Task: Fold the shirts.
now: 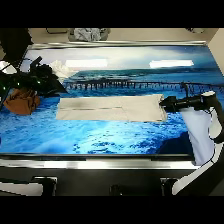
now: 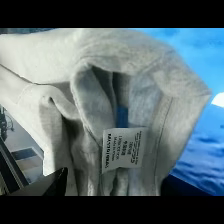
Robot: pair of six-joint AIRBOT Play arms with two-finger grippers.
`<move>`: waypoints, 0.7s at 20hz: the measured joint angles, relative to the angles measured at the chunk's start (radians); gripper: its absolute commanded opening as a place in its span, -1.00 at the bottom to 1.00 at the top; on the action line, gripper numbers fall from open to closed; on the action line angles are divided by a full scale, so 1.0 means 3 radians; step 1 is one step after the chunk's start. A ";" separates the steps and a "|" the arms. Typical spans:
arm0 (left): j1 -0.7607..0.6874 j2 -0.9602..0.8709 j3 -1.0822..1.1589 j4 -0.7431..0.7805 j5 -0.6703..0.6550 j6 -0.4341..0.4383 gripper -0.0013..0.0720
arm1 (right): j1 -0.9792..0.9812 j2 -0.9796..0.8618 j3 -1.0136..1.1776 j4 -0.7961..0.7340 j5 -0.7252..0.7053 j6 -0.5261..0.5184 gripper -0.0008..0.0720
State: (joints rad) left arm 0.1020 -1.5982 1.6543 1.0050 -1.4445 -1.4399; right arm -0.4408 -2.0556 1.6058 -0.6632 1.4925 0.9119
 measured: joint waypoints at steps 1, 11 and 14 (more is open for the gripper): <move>0.0000 0.0000 0.0000 0.0000 -0.0003 0.0000 0.67 | 0.0000 -0.0008 -0.0001 0.0028 0.0004 -0.0037 0.97; 0.0000 0.0000 0.0000 0.0000 -0.0013 -0.0001 0.67 | -0.0156 -0.0022 -0.0005 0.0120 0.0258 -0.0191 0.96; 0.0000 0.0000 0.0000 0.0000 -0.0011 -0.0001 0.67 | -0.0086 -0.0025 -0.0004 0.0212 0.0310 -0.0252 0.96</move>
State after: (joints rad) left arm 0.1020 -1.5982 1.6543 1.0050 -1.4479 -1.4403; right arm -0.4667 -2.0632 1.6047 -0.5995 1.5856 0.8364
